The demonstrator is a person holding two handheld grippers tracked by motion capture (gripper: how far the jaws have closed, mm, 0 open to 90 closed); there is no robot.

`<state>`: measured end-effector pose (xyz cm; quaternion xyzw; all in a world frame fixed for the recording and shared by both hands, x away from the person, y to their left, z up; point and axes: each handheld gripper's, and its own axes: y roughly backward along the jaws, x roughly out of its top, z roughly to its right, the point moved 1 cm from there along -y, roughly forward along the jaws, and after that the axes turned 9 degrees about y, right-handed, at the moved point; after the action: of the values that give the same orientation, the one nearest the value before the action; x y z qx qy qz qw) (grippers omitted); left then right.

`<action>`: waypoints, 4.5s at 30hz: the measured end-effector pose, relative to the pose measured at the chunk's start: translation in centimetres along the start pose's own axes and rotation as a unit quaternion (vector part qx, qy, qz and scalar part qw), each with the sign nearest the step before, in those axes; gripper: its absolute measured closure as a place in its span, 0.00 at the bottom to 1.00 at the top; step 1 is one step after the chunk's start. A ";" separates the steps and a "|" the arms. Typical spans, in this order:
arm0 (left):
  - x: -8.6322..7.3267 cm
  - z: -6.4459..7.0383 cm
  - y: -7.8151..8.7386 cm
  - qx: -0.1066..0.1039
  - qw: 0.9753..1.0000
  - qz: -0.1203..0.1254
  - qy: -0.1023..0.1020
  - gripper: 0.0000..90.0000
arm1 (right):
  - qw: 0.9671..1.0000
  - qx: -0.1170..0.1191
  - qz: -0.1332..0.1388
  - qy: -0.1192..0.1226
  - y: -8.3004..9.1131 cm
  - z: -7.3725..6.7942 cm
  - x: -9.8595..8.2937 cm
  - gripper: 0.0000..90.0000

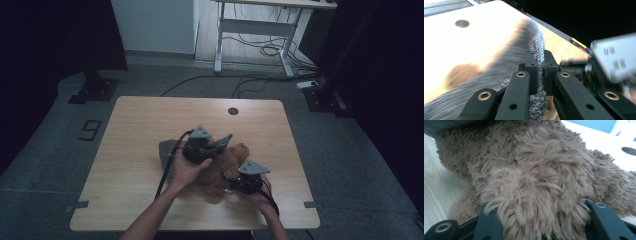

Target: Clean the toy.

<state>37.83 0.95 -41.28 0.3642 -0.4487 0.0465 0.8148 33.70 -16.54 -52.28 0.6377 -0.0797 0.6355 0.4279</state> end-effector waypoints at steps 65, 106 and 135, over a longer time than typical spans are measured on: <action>0.1 -2.8 2.3 0.002 0.999 0.036 -0.002 0.95 | 0.999 -0.037 0.023 -0.003 -2.1 1.9 -0.2 0.61; -10.3 -17.2 5.6 0.102 0.979 -0.003 0.178 0.94 | 0.998 -0.049 0.025 -0.008 -1.8 1.3 -0.8 0.61; -1.7 -13.1 -0.2 0.067 0.992 -0.045 0.096 0.94 | 0.998 -0.042 0.038 0.022 -2.6 2.9 -0.8 0.60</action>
<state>46.05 9.55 -47.02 0.4318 -0.3476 0.0742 0.8290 37.38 -17.21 -53.62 0.6015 -0.1204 0.6615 0.4313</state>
